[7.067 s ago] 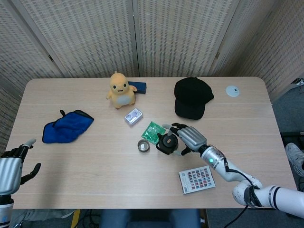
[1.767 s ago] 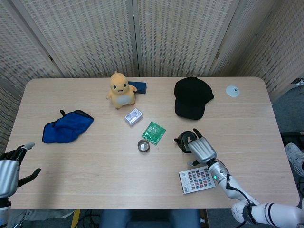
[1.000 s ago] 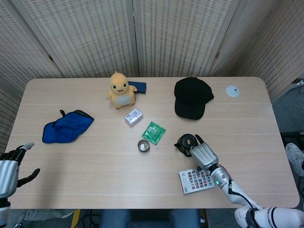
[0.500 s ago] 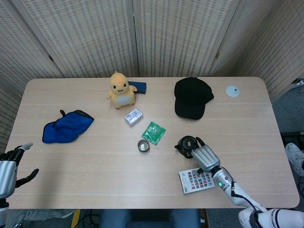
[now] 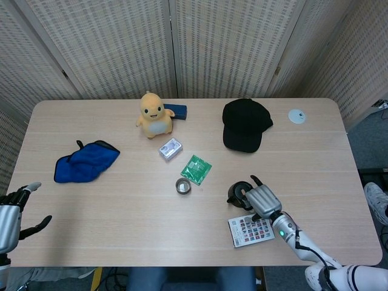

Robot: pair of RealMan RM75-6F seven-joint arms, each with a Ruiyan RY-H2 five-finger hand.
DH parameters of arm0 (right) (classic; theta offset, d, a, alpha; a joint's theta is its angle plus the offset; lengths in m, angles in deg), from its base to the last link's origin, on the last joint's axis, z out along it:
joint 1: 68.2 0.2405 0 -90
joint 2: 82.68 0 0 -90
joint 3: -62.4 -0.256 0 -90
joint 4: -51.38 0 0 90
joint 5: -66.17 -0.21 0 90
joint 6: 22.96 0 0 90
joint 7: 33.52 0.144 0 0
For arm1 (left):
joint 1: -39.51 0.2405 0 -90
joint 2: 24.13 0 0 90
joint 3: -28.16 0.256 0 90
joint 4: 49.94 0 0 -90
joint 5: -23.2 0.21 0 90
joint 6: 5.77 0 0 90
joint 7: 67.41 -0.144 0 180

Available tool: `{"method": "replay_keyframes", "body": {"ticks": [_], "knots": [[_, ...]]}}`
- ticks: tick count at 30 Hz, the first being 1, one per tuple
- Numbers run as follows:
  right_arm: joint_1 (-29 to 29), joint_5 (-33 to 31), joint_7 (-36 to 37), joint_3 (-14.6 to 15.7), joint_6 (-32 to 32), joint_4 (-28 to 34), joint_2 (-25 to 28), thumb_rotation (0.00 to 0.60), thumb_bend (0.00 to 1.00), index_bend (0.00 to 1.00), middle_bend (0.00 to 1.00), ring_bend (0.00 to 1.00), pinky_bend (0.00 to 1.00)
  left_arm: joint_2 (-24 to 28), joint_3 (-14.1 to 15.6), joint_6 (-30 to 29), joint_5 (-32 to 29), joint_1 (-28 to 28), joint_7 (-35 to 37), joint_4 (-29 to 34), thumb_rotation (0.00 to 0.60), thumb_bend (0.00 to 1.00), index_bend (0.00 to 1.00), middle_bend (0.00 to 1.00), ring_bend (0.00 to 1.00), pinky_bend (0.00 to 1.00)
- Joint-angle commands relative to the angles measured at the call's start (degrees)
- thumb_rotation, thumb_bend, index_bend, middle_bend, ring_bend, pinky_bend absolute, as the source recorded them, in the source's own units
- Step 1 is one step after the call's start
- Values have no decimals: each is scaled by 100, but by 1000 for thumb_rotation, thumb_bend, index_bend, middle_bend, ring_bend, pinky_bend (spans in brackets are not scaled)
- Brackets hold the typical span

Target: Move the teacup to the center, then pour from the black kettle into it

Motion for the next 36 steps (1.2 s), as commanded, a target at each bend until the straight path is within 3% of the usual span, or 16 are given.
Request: {"method": "replay_keyframes", "body": {"ticks": [1,21,36], "knots": [[29,-44,40,-42,-51,53,38,483,0,763,731,648,0,7,-1,-9,3,5,-3,5,540,160,236,314,410,440],[359,-424,575,-509,-428,49,137,496,0,877,892,783,0,23,1,4,-23,18,-13,-5,541,160,236,314,410,435],[364,-219,1061,-661,-253,-8,221,385,0,948,938,821,0,19,13,31,22,-3,-36,21,500,133,236,310,409,431]]}}
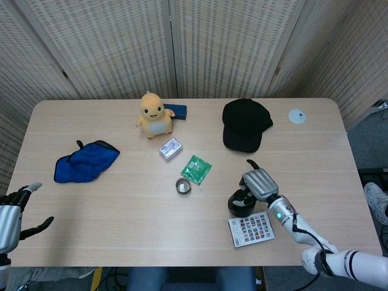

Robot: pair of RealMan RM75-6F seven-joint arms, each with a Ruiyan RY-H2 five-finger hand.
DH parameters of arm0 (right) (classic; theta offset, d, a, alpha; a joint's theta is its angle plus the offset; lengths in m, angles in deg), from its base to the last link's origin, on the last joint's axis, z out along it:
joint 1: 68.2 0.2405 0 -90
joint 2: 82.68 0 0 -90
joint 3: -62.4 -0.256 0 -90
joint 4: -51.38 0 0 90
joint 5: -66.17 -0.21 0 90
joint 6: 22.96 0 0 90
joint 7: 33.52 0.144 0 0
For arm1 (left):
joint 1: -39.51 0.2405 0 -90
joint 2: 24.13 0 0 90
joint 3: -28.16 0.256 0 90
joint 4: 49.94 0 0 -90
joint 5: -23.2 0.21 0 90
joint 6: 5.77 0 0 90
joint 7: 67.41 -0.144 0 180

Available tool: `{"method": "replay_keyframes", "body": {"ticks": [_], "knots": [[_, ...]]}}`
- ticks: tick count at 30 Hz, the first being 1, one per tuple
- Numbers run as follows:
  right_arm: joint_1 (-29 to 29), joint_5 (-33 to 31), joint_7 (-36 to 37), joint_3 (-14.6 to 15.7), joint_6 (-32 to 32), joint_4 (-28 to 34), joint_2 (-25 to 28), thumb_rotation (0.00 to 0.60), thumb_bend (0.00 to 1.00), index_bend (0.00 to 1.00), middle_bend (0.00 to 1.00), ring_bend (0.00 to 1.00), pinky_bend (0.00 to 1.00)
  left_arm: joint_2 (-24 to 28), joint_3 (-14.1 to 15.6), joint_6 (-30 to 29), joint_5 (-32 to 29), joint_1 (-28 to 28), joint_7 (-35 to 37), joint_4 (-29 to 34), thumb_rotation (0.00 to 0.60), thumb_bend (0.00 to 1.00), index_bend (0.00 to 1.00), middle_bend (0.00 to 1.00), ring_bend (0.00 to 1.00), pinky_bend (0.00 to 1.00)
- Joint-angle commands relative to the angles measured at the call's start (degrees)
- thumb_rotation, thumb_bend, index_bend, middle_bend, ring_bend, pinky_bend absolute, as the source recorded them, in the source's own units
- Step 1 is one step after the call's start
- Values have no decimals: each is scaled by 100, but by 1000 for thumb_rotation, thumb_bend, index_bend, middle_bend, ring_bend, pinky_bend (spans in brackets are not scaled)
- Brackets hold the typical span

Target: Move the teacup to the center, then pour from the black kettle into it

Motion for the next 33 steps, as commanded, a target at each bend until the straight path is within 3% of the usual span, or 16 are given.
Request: {"method": "replay_keyframes", "body": {"ticks": [1,7,21,33], "knots": [[-15,12,24,-16,48,33,36,384,0,953,943,826,0,0,0,-4,5,1,8,0,496,131,236,310,409,430],[3,-86,-114,14,21,164,137,385,0,984,972,858,0,-6,1,-8,26,-4,22,-6,425,129,236,310,409,430],[97,-279,-159,1,-129,436,421,390,9,1000,1000,929,101,-15,-17,-7,47,-27,11,-13,423,130,236,309,408,430],[90,-185,-148,58,-46,445,414,391,277,1000,1000,929,141,-31,-17,-6,40,-29,59,-62,422,129,236,309,408,429]]}}
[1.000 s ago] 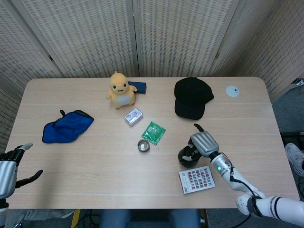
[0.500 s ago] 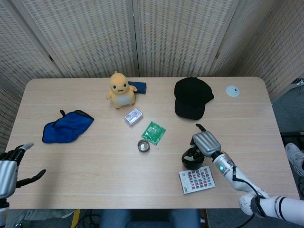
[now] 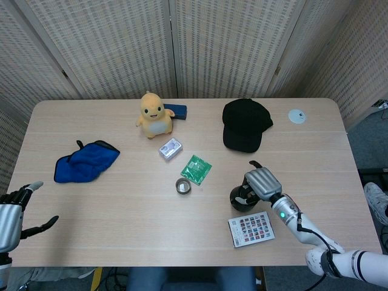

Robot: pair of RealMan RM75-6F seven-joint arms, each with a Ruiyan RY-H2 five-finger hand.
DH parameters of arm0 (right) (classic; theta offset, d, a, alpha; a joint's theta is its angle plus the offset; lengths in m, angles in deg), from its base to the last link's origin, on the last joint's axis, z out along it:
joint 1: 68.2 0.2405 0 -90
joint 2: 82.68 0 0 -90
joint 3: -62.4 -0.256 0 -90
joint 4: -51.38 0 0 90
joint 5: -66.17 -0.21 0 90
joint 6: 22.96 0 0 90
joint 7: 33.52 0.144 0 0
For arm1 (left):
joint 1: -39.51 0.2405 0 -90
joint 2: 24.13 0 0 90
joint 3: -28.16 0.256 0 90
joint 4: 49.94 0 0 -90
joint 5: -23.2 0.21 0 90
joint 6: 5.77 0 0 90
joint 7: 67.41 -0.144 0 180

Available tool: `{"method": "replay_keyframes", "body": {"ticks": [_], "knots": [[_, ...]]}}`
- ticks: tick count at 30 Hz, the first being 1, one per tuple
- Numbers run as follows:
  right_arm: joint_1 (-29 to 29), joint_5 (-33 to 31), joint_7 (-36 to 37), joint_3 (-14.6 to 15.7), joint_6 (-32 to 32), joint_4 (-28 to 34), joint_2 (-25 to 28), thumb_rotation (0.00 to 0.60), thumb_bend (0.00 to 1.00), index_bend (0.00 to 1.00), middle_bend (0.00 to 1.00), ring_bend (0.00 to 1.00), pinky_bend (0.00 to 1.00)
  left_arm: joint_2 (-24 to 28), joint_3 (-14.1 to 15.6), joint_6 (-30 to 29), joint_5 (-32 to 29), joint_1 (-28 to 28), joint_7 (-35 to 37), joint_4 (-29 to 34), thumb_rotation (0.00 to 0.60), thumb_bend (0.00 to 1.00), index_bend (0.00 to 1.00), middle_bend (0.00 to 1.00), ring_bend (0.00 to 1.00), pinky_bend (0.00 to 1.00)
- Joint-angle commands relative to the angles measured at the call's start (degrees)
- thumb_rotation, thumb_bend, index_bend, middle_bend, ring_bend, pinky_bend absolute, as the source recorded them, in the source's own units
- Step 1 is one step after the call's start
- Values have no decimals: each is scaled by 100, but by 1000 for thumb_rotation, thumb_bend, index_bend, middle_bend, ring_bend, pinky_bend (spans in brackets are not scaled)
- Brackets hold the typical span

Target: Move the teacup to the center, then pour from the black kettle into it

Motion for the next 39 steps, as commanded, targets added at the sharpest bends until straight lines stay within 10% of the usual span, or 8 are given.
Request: {"method": "replay_keyframes", "body": {"ticks": [1,39], "knots": [[-8,20,26,5,20,4,-1,392,290,1000,1000,929,145,-3,4,-4,0,5,13,-5,422,130,236,310,408,428],[1353,-1115,-1625,-527,-329,-709,-974,460,391,1000,996,927,553,39,7,-86,-46,75,87,-48,424,130,236,310,408,427]]}}
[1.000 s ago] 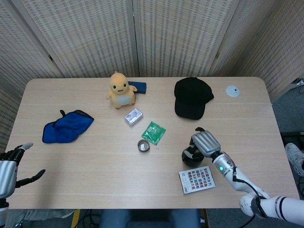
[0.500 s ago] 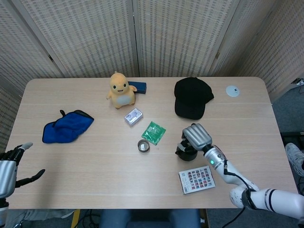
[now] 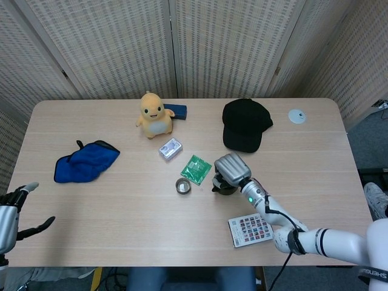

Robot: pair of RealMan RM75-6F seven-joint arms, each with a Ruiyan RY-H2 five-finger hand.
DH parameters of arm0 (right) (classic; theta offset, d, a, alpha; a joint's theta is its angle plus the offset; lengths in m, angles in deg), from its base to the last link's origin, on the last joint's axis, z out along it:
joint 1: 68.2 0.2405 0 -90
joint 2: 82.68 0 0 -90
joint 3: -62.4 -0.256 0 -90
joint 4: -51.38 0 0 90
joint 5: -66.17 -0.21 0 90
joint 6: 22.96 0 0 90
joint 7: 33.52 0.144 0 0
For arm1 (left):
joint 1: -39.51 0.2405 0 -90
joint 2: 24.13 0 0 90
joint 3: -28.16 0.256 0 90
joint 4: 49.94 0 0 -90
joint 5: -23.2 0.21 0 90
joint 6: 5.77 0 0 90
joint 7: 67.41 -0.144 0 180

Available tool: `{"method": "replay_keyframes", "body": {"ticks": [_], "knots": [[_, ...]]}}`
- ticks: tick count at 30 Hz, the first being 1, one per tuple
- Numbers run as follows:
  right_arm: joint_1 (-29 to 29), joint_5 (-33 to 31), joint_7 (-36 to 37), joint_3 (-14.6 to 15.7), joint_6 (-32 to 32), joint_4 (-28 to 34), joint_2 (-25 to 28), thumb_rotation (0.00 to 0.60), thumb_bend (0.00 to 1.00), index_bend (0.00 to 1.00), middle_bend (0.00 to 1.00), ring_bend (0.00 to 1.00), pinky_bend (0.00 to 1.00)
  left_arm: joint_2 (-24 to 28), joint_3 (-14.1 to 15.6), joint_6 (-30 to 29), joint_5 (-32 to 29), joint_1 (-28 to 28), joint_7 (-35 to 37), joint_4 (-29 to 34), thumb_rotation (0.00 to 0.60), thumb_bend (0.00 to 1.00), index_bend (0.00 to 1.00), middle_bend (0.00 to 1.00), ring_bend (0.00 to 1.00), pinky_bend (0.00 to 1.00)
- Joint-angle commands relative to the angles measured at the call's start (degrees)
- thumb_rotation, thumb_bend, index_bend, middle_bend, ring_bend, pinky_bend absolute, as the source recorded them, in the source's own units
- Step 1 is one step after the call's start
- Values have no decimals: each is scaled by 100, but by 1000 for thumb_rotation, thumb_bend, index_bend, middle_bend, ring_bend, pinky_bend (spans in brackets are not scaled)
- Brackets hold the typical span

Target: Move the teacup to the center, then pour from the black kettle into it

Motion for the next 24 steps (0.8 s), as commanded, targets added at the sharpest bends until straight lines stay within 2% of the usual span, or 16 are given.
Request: {"method": "replay_keyframes", "body": {"ticks": [1,24], "knots": [[128,-112,-114,-31,-34,-95,-85,460,391,1000,996,927,553,7,1,-14,2,10,20,-6,424,130,236,310,408,427],[1265,-986,-1255,-48,-148,-759,-687,480,391,1000,996,926,552,61,21,-178,72,117,75,3,425,130,236,310,408,427]]}}
